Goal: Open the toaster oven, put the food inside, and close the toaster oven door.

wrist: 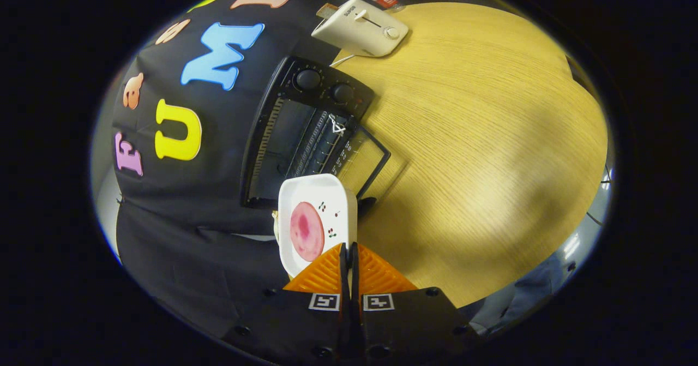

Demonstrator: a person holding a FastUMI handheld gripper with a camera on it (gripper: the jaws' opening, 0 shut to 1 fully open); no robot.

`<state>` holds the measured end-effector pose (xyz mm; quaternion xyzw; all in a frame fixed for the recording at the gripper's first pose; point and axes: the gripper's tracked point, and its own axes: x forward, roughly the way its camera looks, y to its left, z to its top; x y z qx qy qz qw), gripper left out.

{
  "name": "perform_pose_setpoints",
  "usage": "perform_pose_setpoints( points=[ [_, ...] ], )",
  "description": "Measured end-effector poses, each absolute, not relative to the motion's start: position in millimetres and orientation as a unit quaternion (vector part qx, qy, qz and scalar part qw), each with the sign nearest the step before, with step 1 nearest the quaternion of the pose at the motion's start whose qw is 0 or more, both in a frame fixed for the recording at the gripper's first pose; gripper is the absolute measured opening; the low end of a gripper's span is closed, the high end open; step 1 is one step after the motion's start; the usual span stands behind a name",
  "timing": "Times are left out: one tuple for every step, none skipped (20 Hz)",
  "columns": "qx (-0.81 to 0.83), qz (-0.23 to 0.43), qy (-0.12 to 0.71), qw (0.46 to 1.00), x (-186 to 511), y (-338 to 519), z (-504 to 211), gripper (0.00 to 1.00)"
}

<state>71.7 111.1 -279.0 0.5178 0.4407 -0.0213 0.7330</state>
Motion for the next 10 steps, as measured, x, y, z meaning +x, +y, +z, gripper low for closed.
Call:
perform_pose_setpoints(
  points=[
    [0.524,-0.030,0.434,0.732,77,113,-278,0.02],
    [0.528,-0.038,0.431,0.731,83,114,-279,0.02],
    [0.529,-0.050,0.428,0.732,88,114,-280,0.02],
    [0.530,-0.061,0.425,0.732,94,114,-283,0.02],
    [0.533,-0.069,0.423,0.729,99,116,-284,0.02],
    [0.541,-0.074,0.420,0.725,106,118,-285,0.02],
    [0.550,-0.077,0.416,0.720,113,122,-285,0.01],
    [0.559,-0.079,0.412,0.715,121,125,-285,0.02],
    [0.565,-0.085,0.405,0.714,130,127,-287,0.02],
    [0.568,-0.092,0.397,0.715,139,127,-290,0.02]
  ],
)
